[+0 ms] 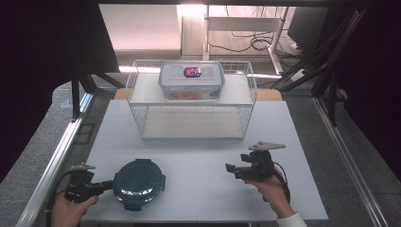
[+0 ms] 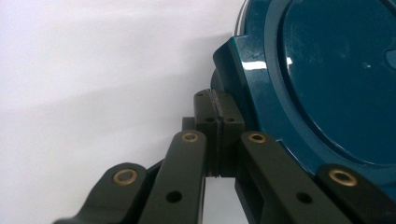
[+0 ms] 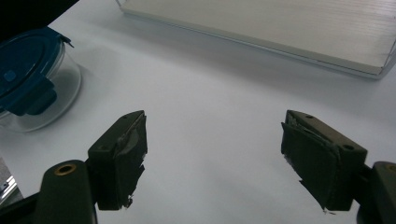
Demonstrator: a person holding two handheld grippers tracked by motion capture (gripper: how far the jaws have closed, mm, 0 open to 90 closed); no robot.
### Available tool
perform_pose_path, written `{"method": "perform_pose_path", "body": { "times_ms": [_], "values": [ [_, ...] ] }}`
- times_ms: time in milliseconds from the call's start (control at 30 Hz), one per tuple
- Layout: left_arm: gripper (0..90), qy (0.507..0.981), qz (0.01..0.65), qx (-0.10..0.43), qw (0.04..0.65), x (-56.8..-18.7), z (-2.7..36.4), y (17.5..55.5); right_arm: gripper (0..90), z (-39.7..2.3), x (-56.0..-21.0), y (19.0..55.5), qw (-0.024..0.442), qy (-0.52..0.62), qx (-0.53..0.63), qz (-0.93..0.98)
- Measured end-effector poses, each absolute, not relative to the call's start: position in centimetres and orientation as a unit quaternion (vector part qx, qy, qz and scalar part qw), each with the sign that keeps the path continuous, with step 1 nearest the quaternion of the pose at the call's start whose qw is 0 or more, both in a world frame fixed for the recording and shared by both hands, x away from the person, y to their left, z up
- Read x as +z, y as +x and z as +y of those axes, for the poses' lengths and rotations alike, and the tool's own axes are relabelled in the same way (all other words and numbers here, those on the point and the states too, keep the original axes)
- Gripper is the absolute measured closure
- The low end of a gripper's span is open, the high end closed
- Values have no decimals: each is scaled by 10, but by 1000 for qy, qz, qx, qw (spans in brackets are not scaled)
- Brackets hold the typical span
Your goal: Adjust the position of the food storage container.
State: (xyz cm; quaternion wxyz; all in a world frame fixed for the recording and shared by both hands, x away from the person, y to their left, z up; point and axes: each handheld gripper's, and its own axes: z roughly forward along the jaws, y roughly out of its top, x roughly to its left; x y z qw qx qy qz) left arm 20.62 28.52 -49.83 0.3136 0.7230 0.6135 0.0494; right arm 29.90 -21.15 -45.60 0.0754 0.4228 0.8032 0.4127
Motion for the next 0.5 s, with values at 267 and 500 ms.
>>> {"method": "perform_pose_path", "body": {
  "times_ms": [267, 500],
  "values": [
    [900, 743, 590, 41, 313, -497, 253, 217, 223, -216, -456, 301, 78, 429, 414, 799],
    [900, 756, 573, 33, 317, -496, 222, 228, 223, -218, -456, 301, 77, 431, 413, 798]
  ]
}}
